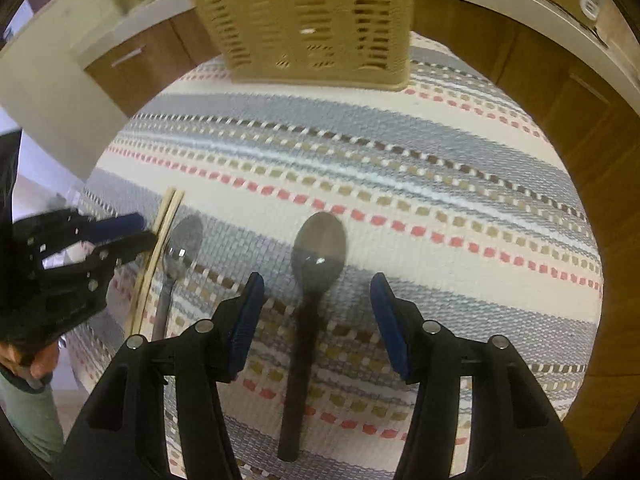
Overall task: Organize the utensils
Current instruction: 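Move both open tools back down to the utensils on the cloth, then grasp a wooden chopstick with the left tool while the right tool grasps the black spoon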
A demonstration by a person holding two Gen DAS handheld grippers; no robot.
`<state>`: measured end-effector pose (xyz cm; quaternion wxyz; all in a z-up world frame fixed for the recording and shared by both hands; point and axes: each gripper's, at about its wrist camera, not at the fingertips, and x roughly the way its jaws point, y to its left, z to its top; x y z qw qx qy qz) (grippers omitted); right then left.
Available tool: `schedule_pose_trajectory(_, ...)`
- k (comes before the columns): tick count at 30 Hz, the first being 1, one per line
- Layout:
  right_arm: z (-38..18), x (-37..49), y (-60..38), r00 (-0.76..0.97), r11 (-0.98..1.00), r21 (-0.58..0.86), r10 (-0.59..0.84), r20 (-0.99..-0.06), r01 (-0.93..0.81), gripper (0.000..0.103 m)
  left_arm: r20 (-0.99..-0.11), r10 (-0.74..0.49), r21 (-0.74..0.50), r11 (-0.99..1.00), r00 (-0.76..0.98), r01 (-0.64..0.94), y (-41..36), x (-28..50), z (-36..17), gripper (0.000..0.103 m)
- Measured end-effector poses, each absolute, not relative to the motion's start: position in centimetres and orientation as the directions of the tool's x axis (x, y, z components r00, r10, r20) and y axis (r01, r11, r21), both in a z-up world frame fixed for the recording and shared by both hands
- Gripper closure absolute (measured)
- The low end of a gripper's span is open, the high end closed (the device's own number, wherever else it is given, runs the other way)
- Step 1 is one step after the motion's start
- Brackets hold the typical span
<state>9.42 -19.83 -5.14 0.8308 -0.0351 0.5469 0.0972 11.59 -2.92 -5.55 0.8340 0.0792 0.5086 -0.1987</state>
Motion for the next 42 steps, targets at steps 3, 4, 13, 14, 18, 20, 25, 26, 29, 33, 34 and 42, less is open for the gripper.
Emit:
schedule_pose_trajectory(3,-5.9,9.5,-18.8,0.381,0.977,-0.001,0.081,-0.921,-0.211,0.061,-0.886,-0.24,-0.067,0.913,0.397,0.403,-3.1,11.9,-5.7,0.083)
schedule_pose_trajectory(4,-5.9,9.5,-18.4,0.388,0.976,-0.018,0.068,-0.919,-0.216,0.063,-0.886,-0.244,-0.072,0.913,0.395,0.403,-3.0,12.0,-5.7,0.083)
schedule_pose_trajectory(13,-6.2,9.3,-17.3,0.407,0.968,-0.1,0.002,-0.914,-0.23,0.066,-0.895,-0.221,-0.053,0.916,0.388,0.397,-3.6,12.5,-5.8,0.082)
schedule_pose_trajectory(14,-6.2,9.3,-17.4,0.41,0.967,-0.106,-0.002,-0.912,-0.231,0.068,-0.894,-0.216,-0.047,0.916,0.392,0.398,-3.9,12.5,-5.8,0.082)
schedule_pose_trajectory(18,-6.1,9.0,-17.8,0.413,0.967,-0.095,0.012,-0.911,-0.237,0.082,-0.891,-0.185,-0.009,0.92,0.413,0.393,-4.4,12.6,-6.0,0.086)
schedule_pose_trajectory(20,-5.8,8.8,-18.6,0.416,0.971,-0.086,0.016,-0.909,-0.224,0.085,-0.891,-0.186,-0.015,0.923,0.413,0.384,-4.3,12.7,-6.0,0.09)
schedule_pose_trajectory(25,-4.8,8.6,-21.1,0.43,0.982,-0.066,0.018,-0.903,-0.179,0.085,-0.889,-0.215,-0.052,0.925,0.405,0.377,-3.8,13.0,-6.1,0.091)
schedule_pose_trajectory(26,-4.7,8.6,-21.6,0.433,0.983,-0.067,0.013,-0.901,-0.169,0.085,-0.888,-0.214,-0.051,0.925,0.406,0.377,-3.8,13.0,-6.1,0.091)
schedule_pose_trajectory(29,-4.2,8.3,-23.1,0.42,0.987,-0.01,0.058,-0.906,-0.159,0.085,-0.886,-0.211,-0.044,0.925,0.412,0.378,-3.7,12.7,-6.1,0.091)
schedule_pose_trajectory(33,-3.9,8.4,-22.8,0.403,0.983,0.044,0.114,-0.908,-0.179,0.085,-0.887,-0.217,-0.054,0.925,0.407,0.376,-3.2,12.6,-6.1,0.091)
schedule_pose_trajectory(34,-3.9,8.6,-22.2,0.405,0.982,0.032,0.106,-0.908,-0.184,0.085,-0.889,-0.218,-0.056,0.925,0.403,0.377,-3.2,12.6,-6.1,0.091)
schedule_pose_trajectory(42,-5.2,10.7,-19.1,0.345,0.978,-0.063,0.009,-0.938,-0.199,0.076,-0.902,-0.22,-0.061,0.917,0.372,0.394,-3.3,13.2,-6.1,0.091)
